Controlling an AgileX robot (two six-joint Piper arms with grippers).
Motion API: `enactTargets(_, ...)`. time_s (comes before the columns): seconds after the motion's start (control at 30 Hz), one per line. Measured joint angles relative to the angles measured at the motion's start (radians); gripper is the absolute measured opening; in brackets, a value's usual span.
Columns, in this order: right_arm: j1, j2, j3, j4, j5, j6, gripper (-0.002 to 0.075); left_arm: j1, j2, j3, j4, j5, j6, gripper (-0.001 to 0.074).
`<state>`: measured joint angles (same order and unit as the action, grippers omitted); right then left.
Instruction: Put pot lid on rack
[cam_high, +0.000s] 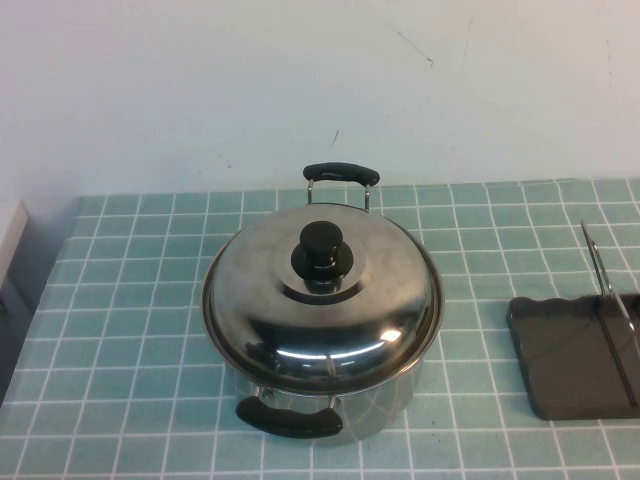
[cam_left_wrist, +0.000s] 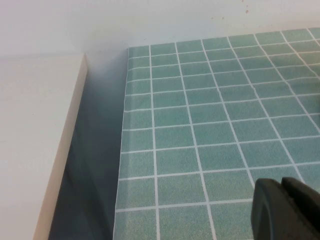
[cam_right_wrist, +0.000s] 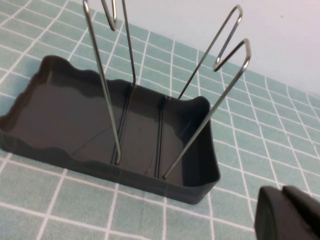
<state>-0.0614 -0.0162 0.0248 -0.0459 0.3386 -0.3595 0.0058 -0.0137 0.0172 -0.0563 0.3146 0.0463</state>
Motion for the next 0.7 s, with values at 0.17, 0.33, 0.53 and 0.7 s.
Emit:
enactTargets(0.17,0.0,0.0,0.0,0.0,0.0,0.0,-0.0003,0.0,0.0,0.0,-0.011,0.0,0.0,-0.0004)
enactTargets(0.33,0.0,0.0,0.0,0.0,0.0,0.0,-0.0003,0.0,0.0,0.0,-0.015,0.0,0.0,-0.0004)
enactTargets(0.53,0.0,0.0,0.0,0.0,0.0,0.0,-0.0003,0.0,0.0,0.0,-0.028,0.0,0.0,-0.0004)
enactTargets(0.7,0.0,0.0,0.0,0.0,0.0,0.0,-0.0003,0.0,0.0,0.0,-0.03,0.0,-0.002,-0.0004)
